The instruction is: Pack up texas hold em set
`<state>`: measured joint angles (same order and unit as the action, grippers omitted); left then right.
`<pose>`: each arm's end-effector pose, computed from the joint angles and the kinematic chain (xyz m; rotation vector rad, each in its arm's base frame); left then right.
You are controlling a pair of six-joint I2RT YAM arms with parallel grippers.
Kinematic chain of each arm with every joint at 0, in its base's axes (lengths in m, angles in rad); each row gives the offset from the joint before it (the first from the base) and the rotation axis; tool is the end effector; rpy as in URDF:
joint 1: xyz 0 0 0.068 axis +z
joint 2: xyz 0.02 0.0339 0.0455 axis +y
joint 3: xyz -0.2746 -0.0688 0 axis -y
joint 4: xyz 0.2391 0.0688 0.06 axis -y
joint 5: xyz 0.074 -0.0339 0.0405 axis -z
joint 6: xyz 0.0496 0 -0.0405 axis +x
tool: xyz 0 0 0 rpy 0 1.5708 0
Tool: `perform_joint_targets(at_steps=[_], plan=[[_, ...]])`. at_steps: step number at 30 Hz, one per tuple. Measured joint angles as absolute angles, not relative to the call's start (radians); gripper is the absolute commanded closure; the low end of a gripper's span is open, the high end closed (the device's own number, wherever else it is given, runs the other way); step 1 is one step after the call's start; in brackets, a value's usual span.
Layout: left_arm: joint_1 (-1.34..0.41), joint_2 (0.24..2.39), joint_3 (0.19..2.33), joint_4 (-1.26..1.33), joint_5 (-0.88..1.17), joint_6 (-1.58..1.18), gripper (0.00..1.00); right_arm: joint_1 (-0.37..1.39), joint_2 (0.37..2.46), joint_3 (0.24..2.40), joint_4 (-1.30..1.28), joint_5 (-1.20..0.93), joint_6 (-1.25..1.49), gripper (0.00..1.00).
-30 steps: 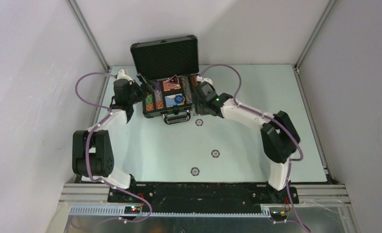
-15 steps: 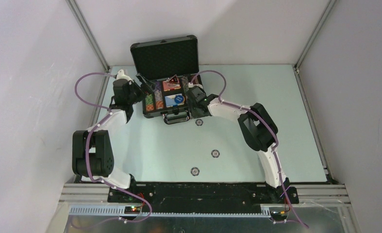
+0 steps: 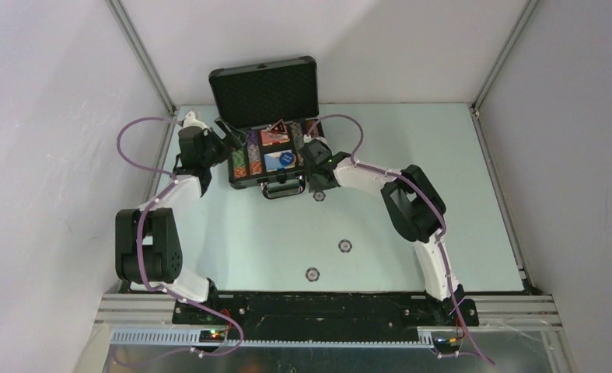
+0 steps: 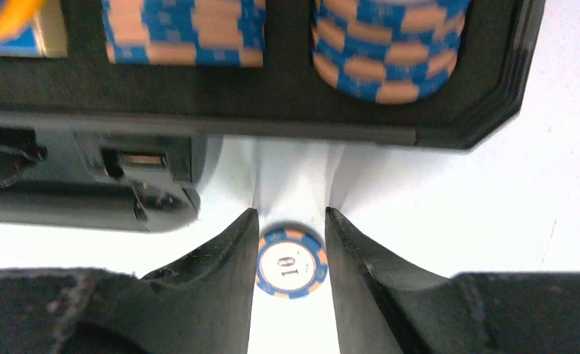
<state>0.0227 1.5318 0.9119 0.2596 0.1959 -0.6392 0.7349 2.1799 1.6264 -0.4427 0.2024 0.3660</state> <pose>0.3537 -0.0016 0.2546 -0.5125 1.9030 -0.5969 0.3618 0.3136 0.1612 -0.3916 2.5150 0.1730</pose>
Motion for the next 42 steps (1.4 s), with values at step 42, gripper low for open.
perform_joint_targets(at_steps=[42], plan=[[0.093, 1.528, 0.878, 0.285, 0.167, -0.686, 0.02, 0.648, 1.790, 1.495, -0.366, 0.220, 0.395, 0.49]])
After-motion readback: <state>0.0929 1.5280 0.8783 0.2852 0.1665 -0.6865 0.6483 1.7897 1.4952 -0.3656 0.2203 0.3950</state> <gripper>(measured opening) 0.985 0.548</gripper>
